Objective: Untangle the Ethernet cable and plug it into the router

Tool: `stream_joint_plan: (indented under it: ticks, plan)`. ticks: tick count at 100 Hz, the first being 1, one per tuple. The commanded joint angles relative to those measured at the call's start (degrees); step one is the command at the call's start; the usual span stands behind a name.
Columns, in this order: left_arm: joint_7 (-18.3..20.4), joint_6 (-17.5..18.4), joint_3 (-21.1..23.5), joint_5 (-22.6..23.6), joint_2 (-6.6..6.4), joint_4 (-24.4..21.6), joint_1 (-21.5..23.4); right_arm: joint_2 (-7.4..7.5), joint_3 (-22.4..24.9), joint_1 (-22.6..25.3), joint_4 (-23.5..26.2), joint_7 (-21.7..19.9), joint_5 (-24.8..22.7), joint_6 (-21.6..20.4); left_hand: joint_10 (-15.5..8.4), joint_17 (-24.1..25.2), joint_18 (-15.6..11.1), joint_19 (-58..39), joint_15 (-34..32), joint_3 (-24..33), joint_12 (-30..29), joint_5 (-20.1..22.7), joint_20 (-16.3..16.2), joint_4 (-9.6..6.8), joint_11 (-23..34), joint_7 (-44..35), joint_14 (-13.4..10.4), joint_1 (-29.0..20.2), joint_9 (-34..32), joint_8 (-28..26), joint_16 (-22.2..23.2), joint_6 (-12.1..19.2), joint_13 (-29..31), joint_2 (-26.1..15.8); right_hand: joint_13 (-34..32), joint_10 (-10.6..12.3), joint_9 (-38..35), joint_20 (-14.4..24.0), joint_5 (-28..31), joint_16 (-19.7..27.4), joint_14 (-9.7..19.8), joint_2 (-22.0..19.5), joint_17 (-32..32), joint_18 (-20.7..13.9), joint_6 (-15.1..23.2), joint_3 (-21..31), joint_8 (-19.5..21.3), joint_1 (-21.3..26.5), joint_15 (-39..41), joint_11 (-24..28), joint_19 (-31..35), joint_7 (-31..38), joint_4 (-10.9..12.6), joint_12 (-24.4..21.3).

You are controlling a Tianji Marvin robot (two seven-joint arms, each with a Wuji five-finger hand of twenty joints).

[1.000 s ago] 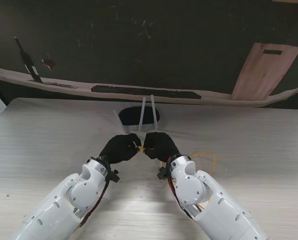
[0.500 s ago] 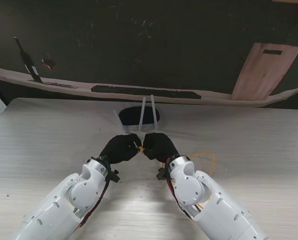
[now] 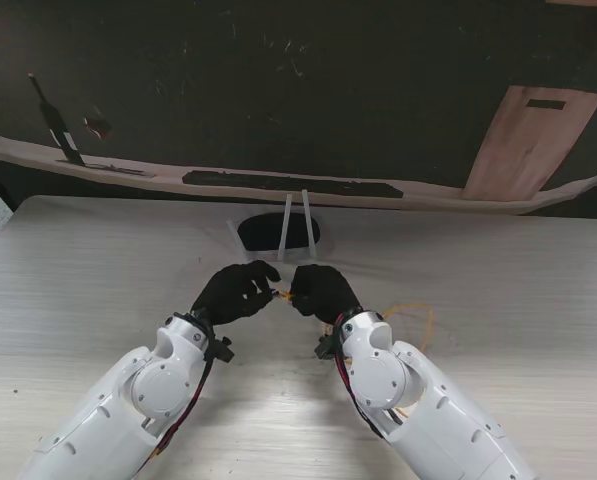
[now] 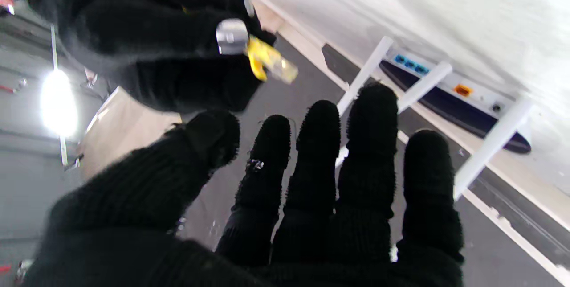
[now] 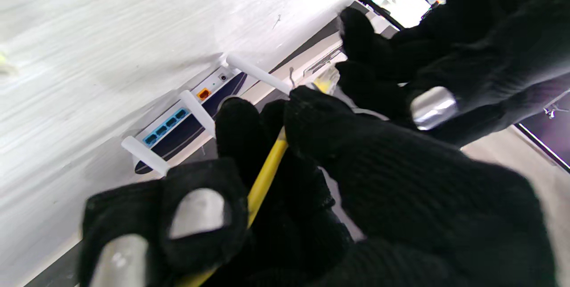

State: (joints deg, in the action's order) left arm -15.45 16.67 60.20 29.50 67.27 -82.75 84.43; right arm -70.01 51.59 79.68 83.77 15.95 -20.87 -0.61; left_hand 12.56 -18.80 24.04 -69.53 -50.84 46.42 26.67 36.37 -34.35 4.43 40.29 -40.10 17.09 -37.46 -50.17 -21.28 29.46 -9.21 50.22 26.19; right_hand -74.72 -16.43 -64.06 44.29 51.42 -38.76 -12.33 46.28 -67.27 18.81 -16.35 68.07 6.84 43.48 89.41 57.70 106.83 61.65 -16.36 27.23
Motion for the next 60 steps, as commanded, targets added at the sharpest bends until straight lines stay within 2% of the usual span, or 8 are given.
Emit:
stream_joint_plan:
  ticks: [1, 6, 9, 21, 38, 47, 54, 60]
  plan:
    - [-1.16, 0.36, 0.99, -0.48, 0.11, -1.0, 1.19, 0.05, 0.36, 0.63, 0.75, -0.81, -0.14, 0.16, 0.81, 1.93, 0.67, 0.88, 1.31, -1.92, -0.81, -1.51, -1.36, -1.03, -1.09, 1.12, 6.99, 0.58, 1.72, -1.02, 0.95, 0.65, -1.65, -1.75, -0.18, -10.79, -3.23, 1.76, 1.84, -1.42, 5.99, -4.23, -3.02, -18.73, 3.74, 2.03, 3.35, 1.51, 7.11, 7.54, 13.15, 3.44, 0.97, 1.61]
    - [-2.01, 0.59, 2.25, -0.3, 0.18, -1.55, 2.0, 0.13, 0.61, 0.77, 0.95, -0.88, -0.37, 0.45, 1.12, 2.69, 0.97, 1.4, 1.79, -3.79, -1.01, -1.1, -1.44, -0.7, -1.52, 1.09, 6.99, -0.43, 2.04, -0.88, 1.05, 1.03, -2.27, -2.59, -0.16, -10.68, -3.49, 2.26, 1.75, -1.62, 5.99, -4.35, -3.06, -18.79, 3.99, 2.02, 3.67, 1.31, 7.47, 7.73, 13.15, 3.43, 0.91, 2.21]
    - [-2.65, 0.66, 2.98, -0.05, 0.22, -1.83, 2.46, 0.15, 0.75, 0.86, 1.05, -0.87, -0.48, 0.62, 1.41, 3.05, 1.17, 1.64, 2.22, -5.16, -1.17, -0.78, -1.51, -0.44, -1.83, 0.97, 7.81, -1.5, 2.04, -0.69, 1.12, 1.35, -2.96, -2.87, -0.15, -10.55, -3.7, 2.44, 1.75, -1.7, 5.92, -4.46, -3.08, -18.81, 4.12, 2.04, 3.89, 1.24, 7.61, 7.9, 13.15, 3.48, 0.9, 2.48]
    - [-5.22, 0.04, 6.21, 1.87, 0.3, -2.94, 4.48, 0.12, 1.43, 1.45, 1.66, -0.74, -0.11, 1.29, 1.76, 3.64, 1.49, 2.3, 3.09, -8.04, -1.34, 1.17, -1.52, -0.01, -2.12, -0.78, 7.89, -4.09, 1.69, -0.35, 1.1, 1.95, -3.45, -2.44, -0.11, -10.4, -4.18, 2.74, 1.99, -1.81, 5.57, -4.23, -3.01, -18.5, 4.25, 2.06, 4.22, 1.11, 7.75, 8.04, 13.15, 3.34, 0.86, 3.01]
    - [-4.99, -4.49, 10.03, 4.1, -0.23, -3.62, 6.42, -0.01, 2.63, 2.71, 3.14, -0.6, 1.64, 1.78, 2.19, 4.74, 1.69, 3.55, 4.53, -9.49, -1.84, 1.52, -1.08, -0.25, -3.24, -2.32, 8.08, -3.98, 2.34, -0.64, 0.77, 1.54, -5.03, -2.81, -0.02, -10.17, -4.2, 1.83, 2.14, -1.31, 3.35, -4.45, -2.69, -16.22, 4.03, 1.78, 4.57, 1.03, 6.47, 7.26, 13.15, 2.68, 0.86, 3.72]
    - [-3.76, -7.26, 10.9, 3.75, -0.39, -2.77, 6.2, 0.07, 3.19, 3.29, 3.81, -0.75, 2.01, 1.67, 2.51, 5.29, 1.72, 3.91, 5.4, -9.62, -2.38, 1.15, -0.97, -1.07, -4.5, -1.94, 8.01, -2.49, 3.04, -0.31, 0.68, 0.58, -5.86, -3.48, 0.02, -10.04, -4.24, 1.4, 2.08, -1.18, 3.03, -4.5, -2.6, -15.78, 4.07, 1.7, 4.58, 1.06, 6.22, 7.02, 13.15, 2.58, 0.9, 3.74]
    - [-2.38, -9.64, 10.92, 3.19, -0.48, -1.39, 5.34, 0.14, 3.52, 3.62, 4.16, -0.85, 2.16, 1.52, 2.56, 6.75, 1.33, 4.5, 7.82, -7.61, -3.1, -1.94, -0.77, -3.22, -6.77, 1.92, 7.77, 1.65, 7.1, -0.13, 0.66, -0.91, -9.26, -5.35, 0.03, -10.02, -4.31, 1.03, 2.09, -1.03, 2.67, -4.52, -2.51, -15.4, 3.95, 1.61, 4.53, 1.05, 5.93, 6.88, 13.15, 2.51, 0.9, 3.71]
    - [-0.82, -11.0, 10.59, 1.96, -0.54, 0.16, 4.09, 0.21, 3.71, 3.76, 4.32, -1.02, 2.2, 1.48, 2.37, 7.72, 0.72, 3.81, 8.9, -7.64, -3.86, -6.57, -1.15, -3.45, -9.04, 5.68, 7.24, 3.08, 12.25, 0.61, 0.92, -1.8, -12.32, -4.99, 0.03, -10.01, -4.33, 0.65, 2.13, -0.91, 2.37, -4.55, -2.48, -15.05, 3.92, 1.54, 4.49, 1.0, 5.71, 6.83, 13.15, 2.48, 0.91, 3.71]
